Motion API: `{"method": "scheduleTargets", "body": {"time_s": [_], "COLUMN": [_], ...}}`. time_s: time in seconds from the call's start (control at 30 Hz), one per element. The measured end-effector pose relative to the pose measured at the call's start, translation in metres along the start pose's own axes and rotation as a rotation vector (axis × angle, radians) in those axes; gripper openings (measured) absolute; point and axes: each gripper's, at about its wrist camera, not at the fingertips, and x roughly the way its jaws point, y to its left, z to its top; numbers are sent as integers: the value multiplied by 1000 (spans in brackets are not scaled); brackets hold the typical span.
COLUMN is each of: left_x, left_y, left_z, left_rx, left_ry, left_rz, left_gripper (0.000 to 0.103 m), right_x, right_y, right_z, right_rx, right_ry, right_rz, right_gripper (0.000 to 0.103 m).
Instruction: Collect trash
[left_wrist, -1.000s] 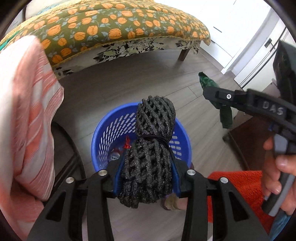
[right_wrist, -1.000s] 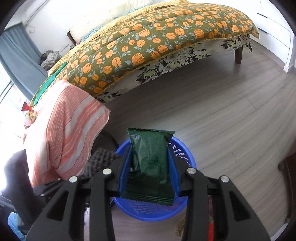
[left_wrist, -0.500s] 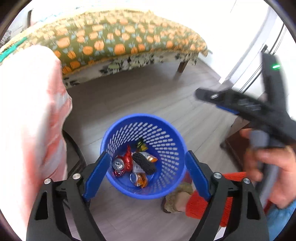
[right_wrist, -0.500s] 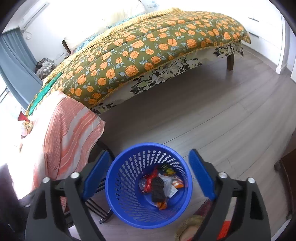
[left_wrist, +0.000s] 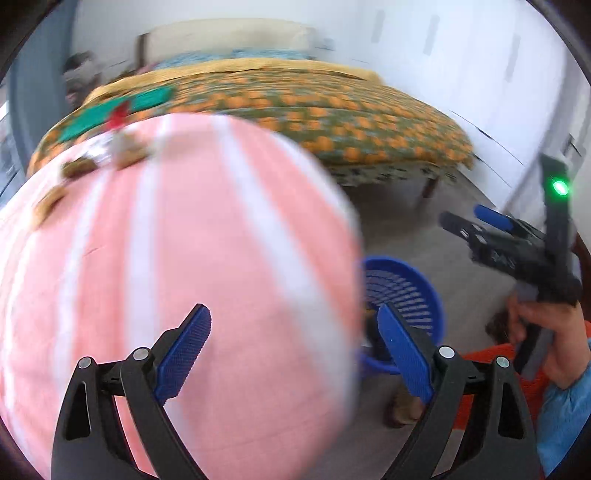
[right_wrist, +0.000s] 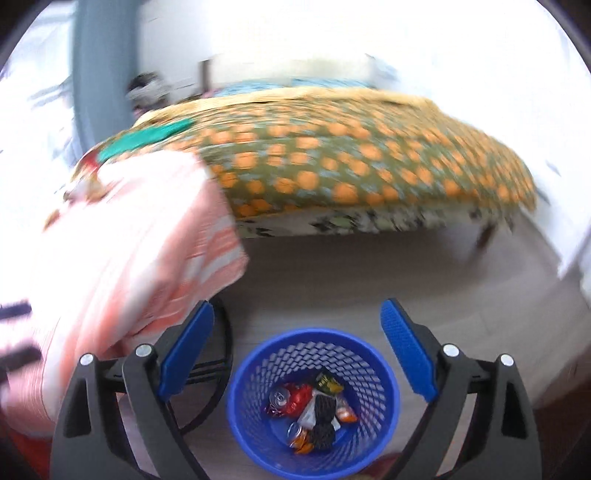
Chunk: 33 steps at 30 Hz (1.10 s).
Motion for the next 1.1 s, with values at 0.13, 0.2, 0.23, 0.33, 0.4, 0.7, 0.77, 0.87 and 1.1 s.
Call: {"method": "scheduleTargets", "body": {"time_s": [0.13,0.2,0.23,0.33,0.4,0.7,0.77,0.87,1.1], "left_x": [-17,-23,-24,-32,-32,-15,-10,-2,18], "left_y": [59,88,102,141,163,211,216,221,240], "left_z": [-7,-10,-9,-7,-6,-1,5,13,38], "left_rx": [-57,-79,-92,-121,-131,-172,-172,-184,-210], "left_ry": [-11,-9,-7,-20,-12,61,61,66,79], "left_rz": [91,140,163,235,283,330,338,341,322], "left_gripper": [92,92,92,92,93,96,96,99,99], "right_x": [4,4,4,8,15,77,86,88,90], "right_y": [61,87,102,140,165,251,255,255,252], "right_z": [3,5,8,19,29,56,56,58,59], "right_rx": [-113,-146,-163,-197,-205,-219,-217,-222,-210], "right_ry": [29,40,43,65,88,196,213,218,225], "right_rz": [97,151,177,238,269,247,234,224,226], "right_gripper": [89,89,89,89,89,91,91,93,96]}}
